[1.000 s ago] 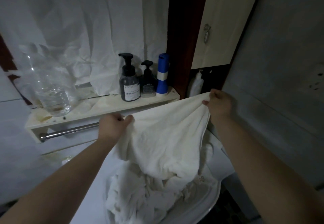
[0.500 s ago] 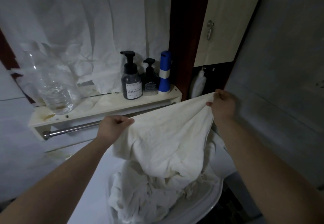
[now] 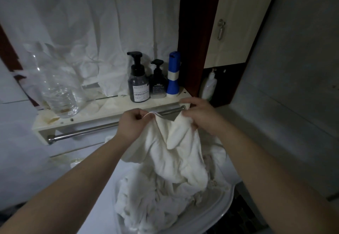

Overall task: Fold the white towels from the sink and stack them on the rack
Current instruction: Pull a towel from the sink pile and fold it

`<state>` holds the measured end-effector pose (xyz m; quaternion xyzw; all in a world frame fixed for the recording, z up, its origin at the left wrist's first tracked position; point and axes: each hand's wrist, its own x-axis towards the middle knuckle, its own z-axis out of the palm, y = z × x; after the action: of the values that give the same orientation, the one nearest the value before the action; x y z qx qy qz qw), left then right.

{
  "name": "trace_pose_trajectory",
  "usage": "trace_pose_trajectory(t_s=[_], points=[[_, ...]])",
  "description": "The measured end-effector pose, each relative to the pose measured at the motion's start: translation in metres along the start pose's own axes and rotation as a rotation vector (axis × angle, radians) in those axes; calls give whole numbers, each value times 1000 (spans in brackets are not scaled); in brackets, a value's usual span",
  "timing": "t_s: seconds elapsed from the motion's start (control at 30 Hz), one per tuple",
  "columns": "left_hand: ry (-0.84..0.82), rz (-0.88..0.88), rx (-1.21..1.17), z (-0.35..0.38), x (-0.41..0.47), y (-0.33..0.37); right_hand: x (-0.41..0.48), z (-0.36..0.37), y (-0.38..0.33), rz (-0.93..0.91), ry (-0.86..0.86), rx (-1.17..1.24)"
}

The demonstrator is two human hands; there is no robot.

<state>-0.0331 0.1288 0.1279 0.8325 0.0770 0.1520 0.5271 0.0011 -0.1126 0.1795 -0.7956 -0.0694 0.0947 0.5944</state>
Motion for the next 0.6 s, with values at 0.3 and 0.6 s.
trace_pose_trajectory(t_s=[0.3, 0.6], points=[[-396, 300, -63, 8, -13, 22, -5, 51, 18, -45, -97, -162], [-408, 442, 240, -16, -18, -17, -4, 28, 16, 53, 99, 41]])
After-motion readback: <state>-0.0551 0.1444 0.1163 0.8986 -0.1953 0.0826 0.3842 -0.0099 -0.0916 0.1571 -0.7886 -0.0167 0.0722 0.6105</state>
